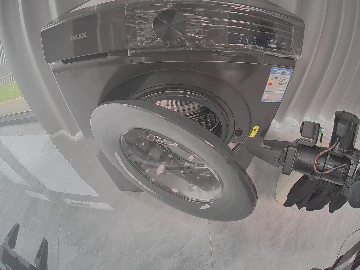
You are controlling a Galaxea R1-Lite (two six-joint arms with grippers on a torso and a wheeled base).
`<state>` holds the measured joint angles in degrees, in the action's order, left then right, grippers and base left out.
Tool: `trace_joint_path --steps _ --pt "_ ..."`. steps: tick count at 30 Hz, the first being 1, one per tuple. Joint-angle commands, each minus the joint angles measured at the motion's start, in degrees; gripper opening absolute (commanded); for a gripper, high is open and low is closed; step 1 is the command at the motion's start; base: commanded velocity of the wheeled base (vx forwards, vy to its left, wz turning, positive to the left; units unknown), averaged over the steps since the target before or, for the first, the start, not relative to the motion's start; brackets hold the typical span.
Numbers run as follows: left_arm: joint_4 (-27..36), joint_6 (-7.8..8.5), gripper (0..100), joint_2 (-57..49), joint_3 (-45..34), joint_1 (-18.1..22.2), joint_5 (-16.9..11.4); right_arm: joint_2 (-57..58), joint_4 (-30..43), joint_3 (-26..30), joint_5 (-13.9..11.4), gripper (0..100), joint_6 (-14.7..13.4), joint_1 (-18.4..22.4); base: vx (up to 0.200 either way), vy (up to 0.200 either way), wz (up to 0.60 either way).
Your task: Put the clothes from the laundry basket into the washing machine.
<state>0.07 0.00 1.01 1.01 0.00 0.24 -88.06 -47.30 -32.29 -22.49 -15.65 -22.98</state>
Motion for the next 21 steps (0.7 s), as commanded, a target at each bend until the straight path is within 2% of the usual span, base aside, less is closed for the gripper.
trace_joint_path --steps 1,3,4,5,6,8,11,19,21 --pt "0.01 0.00 100 -1.01 -1.01 0.00 0.02 -0.79 0.37 -0.40 1.49 100 -0.17 -0.66 0.000 0.000 0.00" --pt "0.01 0.00 100 -1.01 -1.01 0.00 0.02 -5.28 0.01 -1.90 5.62 100 -0.43 -0.84 0.000 0.000 0.00" --pt "0.01 0.00 100 -1.01 -1.01 0.00 0.02 -5.28 0.01 -1.90 5.62 100 -0.43 -0.84 0.000 0.000 0.00" --pt "0.01 0.00 100 -1.01 -1.01 0.00 0.02 -9.67 -0.43 -3.74 9.75 100 -1.93 -2.07 0.000 0.000 0.00" --pt "0.01 0.00 100 -1.01 -1.01 0.00 0.02 -10.72 -0.43 -4.27 10.27 100 -2.89 -2.42 0.000 0.000 0.00" --pt "0.01 0.00 100 -1.01 -1.01 0.00 -0.07 -12.66 -0.34 -5.68 10.36 100 -6.32 -3.04 0.000 0.000 0.00" --pt "0.01 0.00 100 -1.01 -1.01 0.00 -0.07 -15.56 0.37 -8.22 10.63 100 -10.01 -4.18 0.000 0.000 0.00" --pt "0.01 0.18 100 -1.01 -1.01 0.00 -0.07 -22.41 0.19 -11.21 10.63 100 -11.24 -4.97 0.000 0.000 0.00" --pt "0.01 0.18 100 -1.01 -1.01 0.00 -0.07 -23.12 0.10 -11.13 10.54 100 -12.47 -5.59 0.000 0.000 0.00"
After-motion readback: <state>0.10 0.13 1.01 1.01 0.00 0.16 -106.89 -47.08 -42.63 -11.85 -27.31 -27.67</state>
